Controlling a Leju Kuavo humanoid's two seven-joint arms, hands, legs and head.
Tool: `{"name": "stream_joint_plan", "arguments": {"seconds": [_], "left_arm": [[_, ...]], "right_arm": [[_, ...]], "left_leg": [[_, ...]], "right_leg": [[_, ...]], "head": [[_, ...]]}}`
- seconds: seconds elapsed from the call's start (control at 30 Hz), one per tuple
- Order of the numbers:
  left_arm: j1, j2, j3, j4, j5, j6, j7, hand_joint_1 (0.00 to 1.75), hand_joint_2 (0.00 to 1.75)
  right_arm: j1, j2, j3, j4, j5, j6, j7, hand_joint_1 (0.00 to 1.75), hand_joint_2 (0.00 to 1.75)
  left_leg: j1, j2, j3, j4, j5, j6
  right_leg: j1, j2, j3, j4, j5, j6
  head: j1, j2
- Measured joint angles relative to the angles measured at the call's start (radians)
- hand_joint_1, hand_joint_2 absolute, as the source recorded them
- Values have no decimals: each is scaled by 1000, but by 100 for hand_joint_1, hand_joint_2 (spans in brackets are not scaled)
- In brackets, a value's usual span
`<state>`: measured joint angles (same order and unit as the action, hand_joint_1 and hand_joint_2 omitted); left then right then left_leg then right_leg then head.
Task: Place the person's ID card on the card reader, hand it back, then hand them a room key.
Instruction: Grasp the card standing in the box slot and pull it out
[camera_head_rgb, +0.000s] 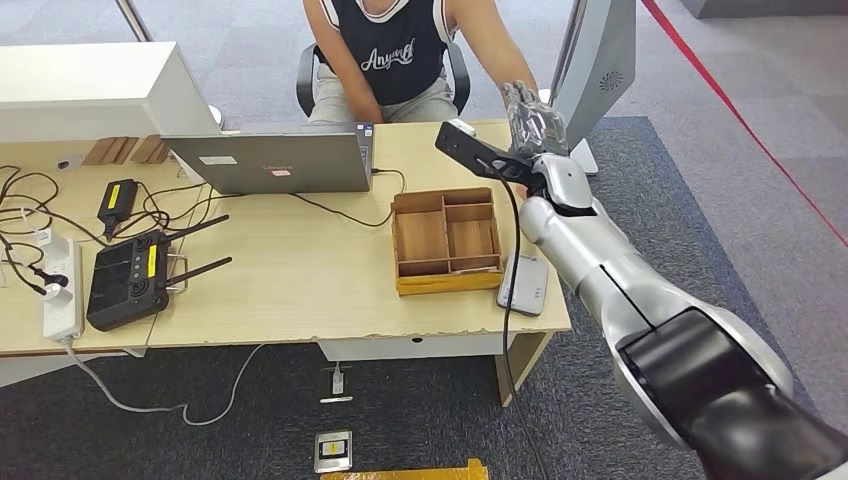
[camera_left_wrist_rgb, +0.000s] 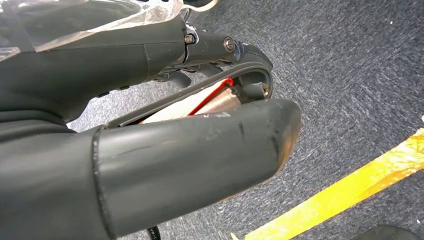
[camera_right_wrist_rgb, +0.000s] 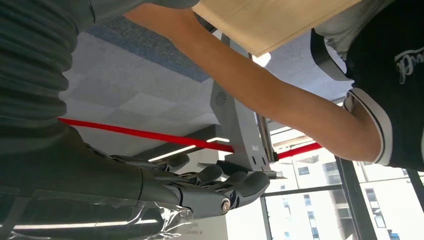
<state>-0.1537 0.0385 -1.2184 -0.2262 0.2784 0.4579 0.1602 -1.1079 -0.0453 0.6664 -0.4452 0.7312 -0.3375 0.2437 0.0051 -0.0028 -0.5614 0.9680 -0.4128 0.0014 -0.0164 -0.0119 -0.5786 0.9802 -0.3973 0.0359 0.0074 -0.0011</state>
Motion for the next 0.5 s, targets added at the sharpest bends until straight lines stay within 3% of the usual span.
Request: {"name": "stream_joint_plan", "arguments": {"seconds": [0.37,0.5], "left_arm": [[7,0,0,0,5,3,1,0,0],[11,0,0,0,18,10,-2,0,0]], "right_arm": [[9,1,-15,-12,-55,-9,-47,0,175],[30,0,-28,-47,-141,31,-102,0,175]], "left_leg": [[0,0,0,0,0,0],[0,0,0,0,0,0]], "right_leg": [[0,0,0,0,0,0],[0,0,0,0,0,0]], "head": [[0,0],[0,0]]}}
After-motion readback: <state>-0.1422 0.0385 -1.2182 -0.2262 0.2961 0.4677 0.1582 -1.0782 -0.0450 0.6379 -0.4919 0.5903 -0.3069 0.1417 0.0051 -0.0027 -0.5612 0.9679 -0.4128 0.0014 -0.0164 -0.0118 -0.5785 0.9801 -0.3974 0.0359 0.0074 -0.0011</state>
